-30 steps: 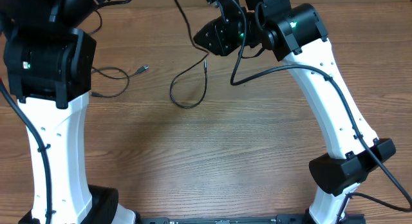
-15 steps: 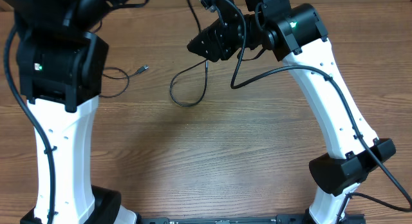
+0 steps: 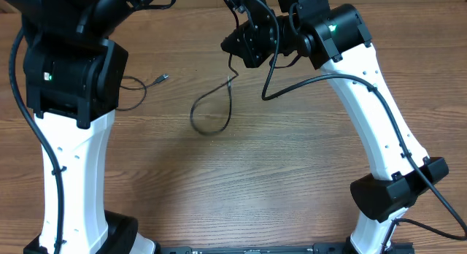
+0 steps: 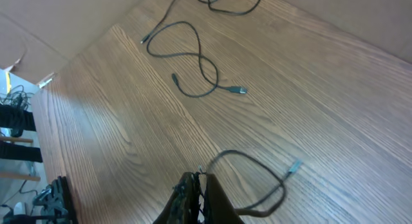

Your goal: Untangle cables

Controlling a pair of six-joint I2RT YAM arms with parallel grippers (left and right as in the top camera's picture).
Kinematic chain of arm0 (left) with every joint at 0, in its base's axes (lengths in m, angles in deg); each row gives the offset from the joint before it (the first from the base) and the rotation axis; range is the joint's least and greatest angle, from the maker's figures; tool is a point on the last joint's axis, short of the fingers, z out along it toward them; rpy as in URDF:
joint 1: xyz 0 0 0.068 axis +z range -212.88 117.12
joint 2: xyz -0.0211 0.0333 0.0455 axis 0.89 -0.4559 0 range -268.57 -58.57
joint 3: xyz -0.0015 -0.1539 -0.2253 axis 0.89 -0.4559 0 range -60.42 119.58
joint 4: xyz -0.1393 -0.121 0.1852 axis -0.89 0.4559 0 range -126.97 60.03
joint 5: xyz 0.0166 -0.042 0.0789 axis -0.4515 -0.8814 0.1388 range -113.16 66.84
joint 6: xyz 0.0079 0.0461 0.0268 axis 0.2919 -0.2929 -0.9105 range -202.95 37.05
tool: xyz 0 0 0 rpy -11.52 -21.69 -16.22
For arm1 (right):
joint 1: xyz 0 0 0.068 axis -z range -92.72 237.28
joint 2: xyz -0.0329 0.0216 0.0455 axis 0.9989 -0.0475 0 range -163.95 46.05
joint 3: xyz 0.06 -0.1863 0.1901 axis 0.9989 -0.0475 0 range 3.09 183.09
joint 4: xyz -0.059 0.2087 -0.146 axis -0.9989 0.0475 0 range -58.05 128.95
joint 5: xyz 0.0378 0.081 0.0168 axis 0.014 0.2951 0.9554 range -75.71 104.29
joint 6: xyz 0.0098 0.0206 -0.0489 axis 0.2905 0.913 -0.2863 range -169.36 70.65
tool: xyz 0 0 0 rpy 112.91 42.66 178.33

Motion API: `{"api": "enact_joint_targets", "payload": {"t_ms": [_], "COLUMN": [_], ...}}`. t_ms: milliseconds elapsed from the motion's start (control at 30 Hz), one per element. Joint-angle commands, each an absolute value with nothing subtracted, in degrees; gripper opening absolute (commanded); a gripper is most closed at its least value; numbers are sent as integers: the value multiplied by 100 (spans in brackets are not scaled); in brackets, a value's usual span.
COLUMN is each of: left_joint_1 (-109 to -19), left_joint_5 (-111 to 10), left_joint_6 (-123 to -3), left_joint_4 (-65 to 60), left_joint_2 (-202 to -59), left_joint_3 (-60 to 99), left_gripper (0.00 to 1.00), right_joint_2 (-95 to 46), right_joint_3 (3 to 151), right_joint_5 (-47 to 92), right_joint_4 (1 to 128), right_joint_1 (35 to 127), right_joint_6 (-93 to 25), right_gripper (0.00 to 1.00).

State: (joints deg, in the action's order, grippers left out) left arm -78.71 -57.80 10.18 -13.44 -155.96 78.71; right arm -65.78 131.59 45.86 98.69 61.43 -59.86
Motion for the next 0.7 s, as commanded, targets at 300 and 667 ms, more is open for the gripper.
{"api": "enact_joint_targets", "payload": {"t_ms": [300,667], "left_joint_1": [-7301,-7181], "left_joint_5": [-4925,-2779], "left_joint_6": [25,-2058], "left_joint_4": [-352,2146], "left_joint_2": [-15521,-15543], "left_joint_3": [7967,7960], "left_gripper": [6,34], "right_joint_2": [-6530,-6530], "right_joint_3": [13159,13162], "right_joint_5": [4479,4477], "right_joint_4": [10276,10278], "right_joint_1": [6185,6191], "right_joint_6": [-5925,-4657], "right_gripper": [4,4]}}
